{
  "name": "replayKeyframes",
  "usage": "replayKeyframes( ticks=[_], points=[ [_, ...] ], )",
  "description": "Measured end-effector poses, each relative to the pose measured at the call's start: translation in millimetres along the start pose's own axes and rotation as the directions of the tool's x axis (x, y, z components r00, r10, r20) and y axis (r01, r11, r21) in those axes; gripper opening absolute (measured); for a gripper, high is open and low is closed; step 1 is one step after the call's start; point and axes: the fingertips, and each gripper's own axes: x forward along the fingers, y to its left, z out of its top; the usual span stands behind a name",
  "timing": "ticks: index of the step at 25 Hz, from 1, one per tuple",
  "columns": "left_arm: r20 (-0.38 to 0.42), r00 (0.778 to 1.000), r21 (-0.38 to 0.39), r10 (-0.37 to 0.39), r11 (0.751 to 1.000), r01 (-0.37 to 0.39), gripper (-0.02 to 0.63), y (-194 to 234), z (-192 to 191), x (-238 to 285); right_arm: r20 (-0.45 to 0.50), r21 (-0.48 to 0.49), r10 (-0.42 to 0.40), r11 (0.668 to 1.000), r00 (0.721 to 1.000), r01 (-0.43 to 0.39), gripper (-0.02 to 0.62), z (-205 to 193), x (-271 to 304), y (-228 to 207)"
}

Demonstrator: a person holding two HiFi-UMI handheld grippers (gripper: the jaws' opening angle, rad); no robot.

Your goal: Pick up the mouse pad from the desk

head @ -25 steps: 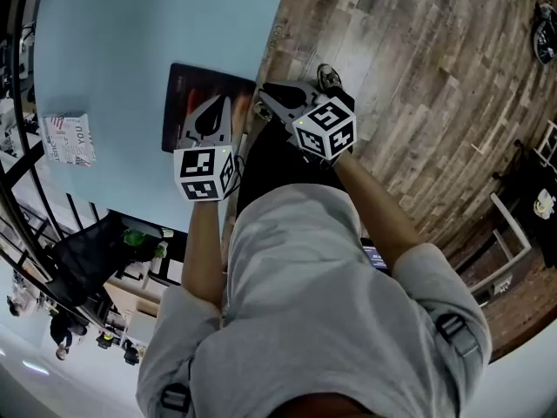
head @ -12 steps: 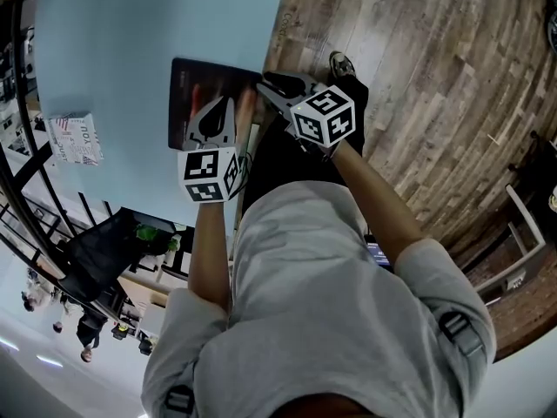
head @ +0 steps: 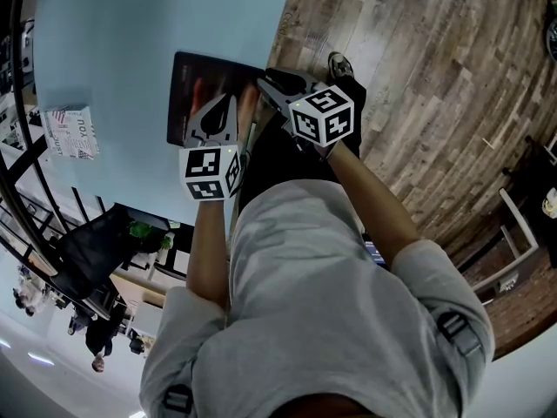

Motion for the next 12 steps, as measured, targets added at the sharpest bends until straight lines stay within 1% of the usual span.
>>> replayKeyframes(
  ticks=[9,12],
  points=[
    [0.009,1.0,-0.022,0.006,1.0,-0.006,0.012,0.9,-5.4,-4.6,-0.009,-0.053,-0.045,0.998,0.999,0.045,0.081,0.5,-3.9,0.5],
    [0.013,1.0,-0.033,0.01,0.999,-0.01,0.012,3.2,-7.6,-5.5,-0.002,-0.087,-0.058,0.995,0.998,0.057,0.052,1.9,-5.5,2.3]
  ],
)
